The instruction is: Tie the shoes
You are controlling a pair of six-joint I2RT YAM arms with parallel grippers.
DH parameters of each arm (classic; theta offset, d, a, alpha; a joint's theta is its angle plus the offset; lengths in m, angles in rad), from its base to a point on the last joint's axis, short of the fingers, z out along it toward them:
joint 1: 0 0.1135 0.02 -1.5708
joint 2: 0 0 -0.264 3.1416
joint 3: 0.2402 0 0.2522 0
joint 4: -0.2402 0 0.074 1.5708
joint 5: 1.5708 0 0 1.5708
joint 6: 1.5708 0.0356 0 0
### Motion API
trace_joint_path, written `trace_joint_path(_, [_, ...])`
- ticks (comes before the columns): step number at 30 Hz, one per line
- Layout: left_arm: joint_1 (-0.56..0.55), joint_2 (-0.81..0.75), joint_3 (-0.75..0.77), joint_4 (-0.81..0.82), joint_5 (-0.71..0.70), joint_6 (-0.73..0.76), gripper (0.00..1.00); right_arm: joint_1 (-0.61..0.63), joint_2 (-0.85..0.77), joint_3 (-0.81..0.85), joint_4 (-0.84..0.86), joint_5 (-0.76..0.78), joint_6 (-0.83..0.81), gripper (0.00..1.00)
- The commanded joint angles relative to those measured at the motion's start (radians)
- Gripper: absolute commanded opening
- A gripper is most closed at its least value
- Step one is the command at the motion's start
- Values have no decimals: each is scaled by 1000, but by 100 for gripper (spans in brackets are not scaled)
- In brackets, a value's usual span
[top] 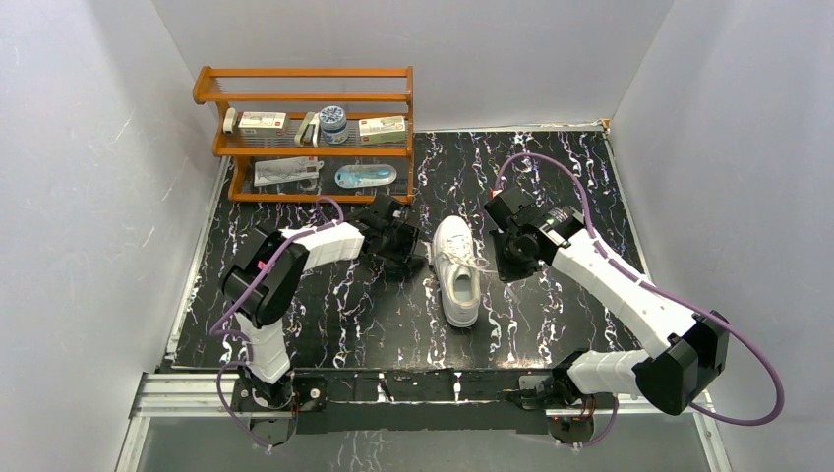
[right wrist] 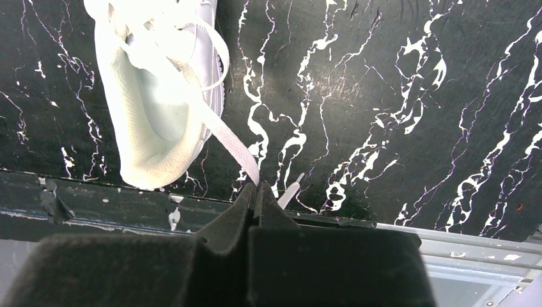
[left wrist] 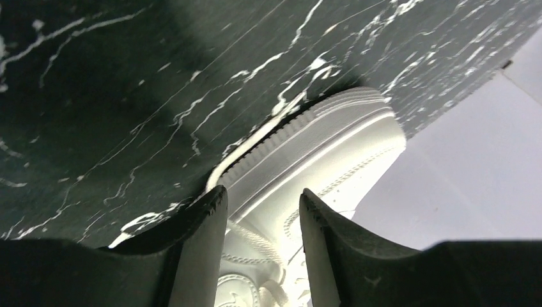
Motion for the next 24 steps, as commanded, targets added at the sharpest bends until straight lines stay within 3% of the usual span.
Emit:
trace_joint_path(1, [-20, -19, 42, -200, -14, -26, 42, -4, -10, 18, 28, 4, -2, 0])
trace_joint_path(7, [-47, 3, 60, -206, 26, -52, 40, -5, -3, 28, 33, 13, -8, 0])
trace_joint_path(14, [-47, 71, 63, -75, 49, -93, 43, -5, 2, 35, 37, 10, -10, 0])
trace_joint_path(24, [-78, -29, -36, -47, -41, -257, 5, -5, -8, 20, 34, 15, 12, 0])
